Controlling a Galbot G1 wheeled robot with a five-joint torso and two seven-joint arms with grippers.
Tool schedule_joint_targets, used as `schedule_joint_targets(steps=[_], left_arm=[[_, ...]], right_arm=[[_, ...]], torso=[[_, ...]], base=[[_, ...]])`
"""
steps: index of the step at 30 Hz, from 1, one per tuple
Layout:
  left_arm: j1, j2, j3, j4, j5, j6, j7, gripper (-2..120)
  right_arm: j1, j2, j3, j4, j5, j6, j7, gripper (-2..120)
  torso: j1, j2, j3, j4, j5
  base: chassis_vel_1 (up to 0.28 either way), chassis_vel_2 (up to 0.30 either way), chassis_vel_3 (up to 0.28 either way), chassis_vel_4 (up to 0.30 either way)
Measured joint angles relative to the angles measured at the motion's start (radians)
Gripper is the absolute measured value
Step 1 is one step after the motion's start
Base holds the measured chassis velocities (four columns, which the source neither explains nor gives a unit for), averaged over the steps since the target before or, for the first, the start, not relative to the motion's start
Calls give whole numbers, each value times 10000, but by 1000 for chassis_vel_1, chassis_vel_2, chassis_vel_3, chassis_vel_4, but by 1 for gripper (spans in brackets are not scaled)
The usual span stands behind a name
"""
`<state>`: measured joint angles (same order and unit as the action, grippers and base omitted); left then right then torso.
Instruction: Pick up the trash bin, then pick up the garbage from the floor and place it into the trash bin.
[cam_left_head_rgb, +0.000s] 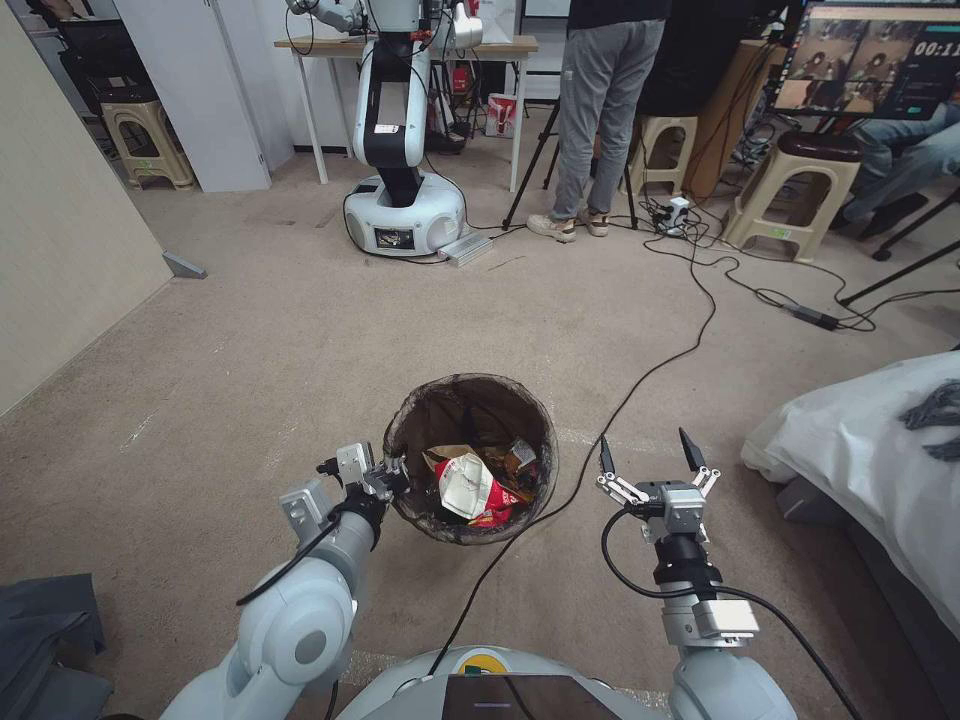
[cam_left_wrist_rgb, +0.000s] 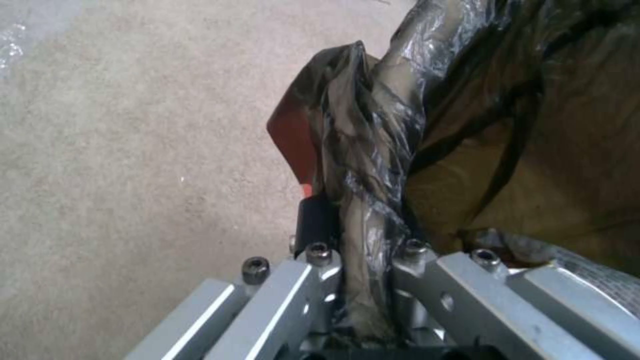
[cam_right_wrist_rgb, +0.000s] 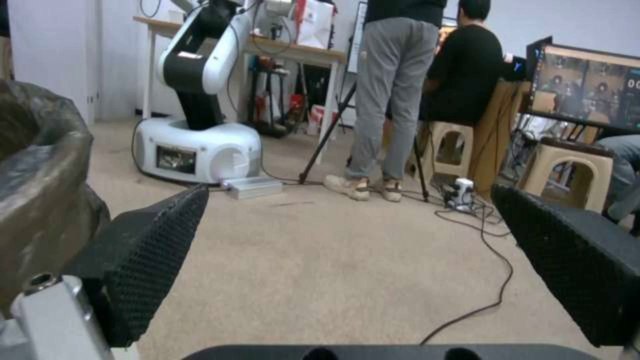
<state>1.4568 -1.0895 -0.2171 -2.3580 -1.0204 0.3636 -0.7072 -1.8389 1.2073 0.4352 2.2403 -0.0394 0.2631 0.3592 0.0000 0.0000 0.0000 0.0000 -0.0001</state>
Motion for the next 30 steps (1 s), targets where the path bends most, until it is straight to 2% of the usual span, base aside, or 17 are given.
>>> schedule_joint_targets(steps=[2, 7, 12, 16, 21, 30], left_arm=[[-342, 101, -81, 246, -668, 104, -184, 2], [-697, 143, -229, 879, -1392, 163, -308, 2], [-726, 4, -438, 1370, -1554, 170, -310, 2], [-991, -95, -447, 1934, -1796, 203, -325, 2], [-1278, -149, -472, 2596, -2056, 260, -350, 2], [-1598, -226, -395, 3205, -2178, 346, -353, 2]], right_arm=[[-78, 116, -12, 0, -107, 51, 1, 100], [-108, 213, -138, -28, -237, 77, 3, 100], [-6, 150, -358, -156, -270, 77, 3, 100], [-24, 204, -453, -207, -355, 97, 6, 100], [-23, 295, -521, -251, -431, 115, 13, 100], [-22, 452, -688, -337, -602, 155, 20, 100]], torso=[[0, 0, 0, 0, -1], [0, 0, 0, -2, -1], [0, 0, 0, 7, 0], [0, 0, 0, -4, 0], [0, 0, 0, 1, -1], [0, 0, 0, 1, 0]], base=[[0, 0, 0, 0], [0, 0, 0, 0], [0, 0, 0, 0], [0, 0, 0, 0], [0, 0, 0, 0], [0, 0, 0, 0]])
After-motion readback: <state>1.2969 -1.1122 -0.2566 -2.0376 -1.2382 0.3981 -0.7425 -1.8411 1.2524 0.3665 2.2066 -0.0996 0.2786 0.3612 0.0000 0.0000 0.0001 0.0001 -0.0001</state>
